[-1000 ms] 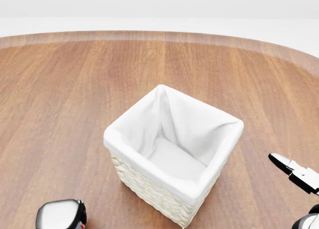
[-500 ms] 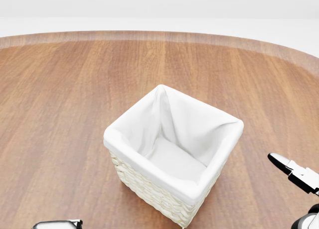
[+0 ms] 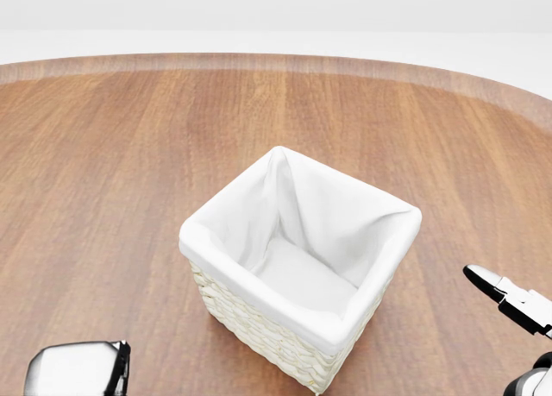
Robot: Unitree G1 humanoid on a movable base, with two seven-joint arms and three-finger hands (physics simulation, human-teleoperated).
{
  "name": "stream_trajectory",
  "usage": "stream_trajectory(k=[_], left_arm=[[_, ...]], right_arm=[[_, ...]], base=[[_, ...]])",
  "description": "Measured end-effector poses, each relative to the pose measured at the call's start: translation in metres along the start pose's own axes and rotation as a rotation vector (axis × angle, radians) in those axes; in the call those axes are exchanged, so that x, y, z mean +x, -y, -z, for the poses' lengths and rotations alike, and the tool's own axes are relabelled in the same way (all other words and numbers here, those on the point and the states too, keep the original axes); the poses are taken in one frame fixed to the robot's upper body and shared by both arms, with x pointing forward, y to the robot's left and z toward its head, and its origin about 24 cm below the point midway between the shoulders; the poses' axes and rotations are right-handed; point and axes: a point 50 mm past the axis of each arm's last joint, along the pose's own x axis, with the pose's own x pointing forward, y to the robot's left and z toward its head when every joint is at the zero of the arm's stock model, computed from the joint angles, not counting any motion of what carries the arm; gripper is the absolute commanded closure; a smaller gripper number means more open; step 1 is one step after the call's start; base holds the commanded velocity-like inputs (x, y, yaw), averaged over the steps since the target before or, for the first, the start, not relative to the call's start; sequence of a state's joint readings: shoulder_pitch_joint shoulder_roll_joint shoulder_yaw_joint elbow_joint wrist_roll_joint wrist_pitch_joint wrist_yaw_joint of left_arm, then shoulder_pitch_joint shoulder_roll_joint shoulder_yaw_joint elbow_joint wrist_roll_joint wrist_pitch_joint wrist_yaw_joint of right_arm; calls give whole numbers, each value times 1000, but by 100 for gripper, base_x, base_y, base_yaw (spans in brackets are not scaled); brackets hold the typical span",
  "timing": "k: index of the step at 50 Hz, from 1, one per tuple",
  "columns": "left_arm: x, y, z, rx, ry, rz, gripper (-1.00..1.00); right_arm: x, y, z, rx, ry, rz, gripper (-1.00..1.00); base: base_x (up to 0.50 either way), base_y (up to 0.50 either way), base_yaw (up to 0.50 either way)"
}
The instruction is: Pick up the alphabet soup and the cream cheese box, and put them in the basket.
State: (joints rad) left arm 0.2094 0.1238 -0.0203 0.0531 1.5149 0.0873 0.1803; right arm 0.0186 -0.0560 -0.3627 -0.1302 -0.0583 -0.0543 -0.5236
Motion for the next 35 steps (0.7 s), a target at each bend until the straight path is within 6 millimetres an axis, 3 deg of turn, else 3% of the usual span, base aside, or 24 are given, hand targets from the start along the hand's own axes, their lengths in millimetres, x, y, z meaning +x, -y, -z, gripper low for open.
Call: stream_trajectory(k=[14, 35], left_arm=[[11, -29, -6, 34, 10, -78, 100], [32, -93, -14, 139, -14, -174, 100]], right_arm=[[0, 0, 0, 1, -1, 0, -100], [0, 1, -1, 1, 7, 1, -100]], base=[[0, 0, 0], [0, 0, 0]])
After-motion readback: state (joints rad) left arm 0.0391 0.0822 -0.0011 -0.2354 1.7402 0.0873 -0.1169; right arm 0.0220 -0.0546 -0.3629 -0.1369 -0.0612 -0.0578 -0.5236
